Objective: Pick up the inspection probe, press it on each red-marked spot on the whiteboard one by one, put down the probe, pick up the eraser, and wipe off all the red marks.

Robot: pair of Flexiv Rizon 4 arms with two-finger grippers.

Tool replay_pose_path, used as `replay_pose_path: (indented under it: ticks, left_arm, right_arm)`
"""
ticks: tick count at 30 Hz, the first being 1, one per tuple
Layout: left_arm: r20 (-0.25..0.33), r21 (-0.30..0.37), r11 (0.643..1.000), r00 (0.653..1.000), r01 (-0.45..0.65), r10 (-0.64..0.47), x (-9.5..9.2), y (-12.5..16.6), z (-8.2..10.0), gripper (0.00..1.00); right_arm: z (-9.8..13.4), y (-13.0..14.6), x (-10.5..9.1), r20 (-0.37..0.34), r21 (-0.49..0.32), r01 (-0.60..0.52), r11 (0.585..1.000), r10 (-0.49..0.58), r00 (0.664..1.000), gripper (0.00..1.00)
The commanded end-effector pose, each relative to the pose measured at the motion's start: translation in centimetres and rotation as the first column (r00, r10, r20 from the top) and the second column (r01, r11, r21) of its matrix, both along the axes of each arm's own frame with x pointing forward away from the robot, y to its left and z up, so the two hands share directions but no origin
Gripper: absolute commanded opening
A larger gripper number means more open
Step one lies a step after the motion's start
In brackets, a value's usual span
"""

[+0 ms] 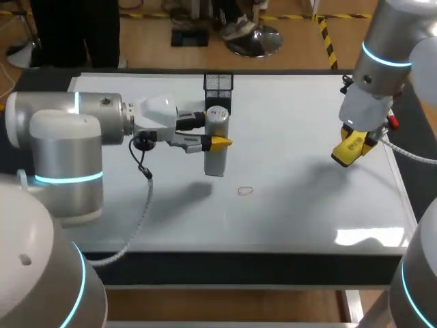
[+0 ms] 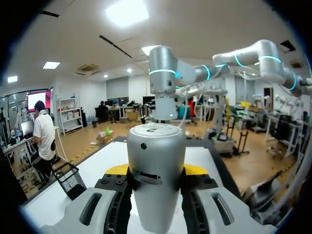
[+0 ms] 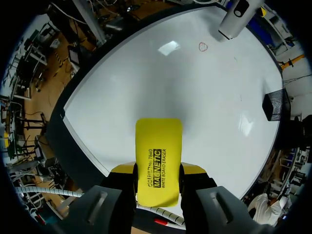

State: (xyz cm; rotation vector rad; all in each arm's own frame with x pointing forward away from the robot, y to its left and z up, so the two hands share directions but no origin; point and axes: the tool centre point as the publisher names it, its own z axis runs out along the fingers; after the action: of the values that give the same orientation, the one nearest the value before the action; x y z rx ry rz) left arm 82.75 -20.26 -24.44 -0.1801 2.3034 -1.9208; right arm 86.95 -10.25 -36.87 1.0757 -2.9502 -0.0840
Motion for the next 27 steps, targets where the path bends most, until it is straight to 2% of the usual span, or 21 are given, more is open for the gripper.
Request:
replay_pose_path:
  ticks: [1,5,11,18,27]
  left_arm:
    - [-0.048,-0.004,0.964,0.963,0.264,-0.264,1.4,1.1,0.7,0.0]
    - [-0.054,0.035,0.948,0.947,0.318,-0.316,2.5,1.8,0.8,0.0]
    - [-0.08,0.071,0.894,0.896,0.443,-0.437,4.2,3.0,0.5,0.0]
    - [-0.1,0.053,0.843,0.843,0.535,-0.528,6.1,4.9,0.3,0.0]
    - [-0.09,0.023,0.826,0.824,0.563,-0.559,9.1,7.5,0.4,0.0]
  right_arm:
    - [0.0,0.0,0.1,-0.001,-0.003,-0.002,1.0,0.002,1.0,0.0]
    - [0.0,0.0,0.1,-0.001,-0.003,-0.002,1.0,0.002,1.0,0.0]
    - [0.0,0.0,0.1,-0.001,-0.003,-0.002,1.0,0.002,1.0,0.0]
    - [0.0,0.0,0.1,-0.001,-0.003,-0.002,1.0,0.002,1.0,0.0]
    - [0.0,0.0,0.1,-0.001,-0.003,-0.002,1.0,0.002,1.0,0.0]
